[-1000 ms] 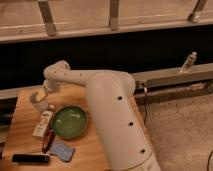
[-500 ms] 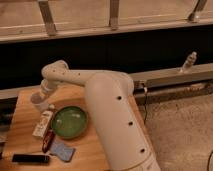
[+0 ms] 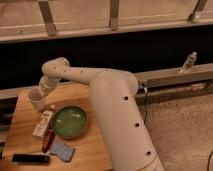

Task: Place the ceramic cup in the ceramic bowl

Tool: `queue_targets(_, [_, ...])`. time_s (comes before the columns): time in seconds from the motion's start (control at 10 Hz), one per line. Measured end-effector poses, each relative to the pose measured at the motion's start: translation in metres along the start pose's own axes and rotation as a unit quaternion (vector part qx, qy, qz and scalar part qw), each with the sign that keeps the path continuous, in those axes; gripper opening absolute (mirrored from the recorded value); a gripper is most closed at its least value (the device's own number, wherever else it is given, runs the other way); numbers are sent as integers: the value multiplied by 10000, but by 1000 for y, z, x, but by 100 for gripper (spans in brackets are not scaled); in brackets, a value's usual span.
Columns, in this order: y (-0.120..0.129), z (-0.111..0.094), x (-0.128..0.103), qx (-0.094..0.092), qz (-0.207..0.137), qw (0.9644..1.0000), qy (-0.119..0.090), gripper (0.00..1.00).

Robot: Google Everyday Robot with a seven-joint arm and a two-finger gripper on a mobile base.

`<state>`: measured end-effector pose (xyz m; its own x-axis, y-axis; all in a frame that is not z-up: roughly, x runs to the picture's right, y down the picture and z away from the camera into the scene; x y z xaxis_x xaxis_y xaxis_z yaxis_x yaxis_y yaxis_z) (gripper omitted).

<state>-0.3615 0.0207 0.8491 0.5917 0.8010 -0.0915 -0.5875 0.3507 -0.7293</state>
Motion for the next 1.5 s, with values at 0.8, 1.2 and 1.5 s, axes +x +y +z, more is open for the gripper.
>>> queue_targets(0.8, [-54,-137,67,836,380,9958,-10,0])
queue_targets(1.2, [-50,-175,113,1158,678,9907,230,0])
queue_targets(1.5, [-31,-152,145,936,914,9906,403,0])
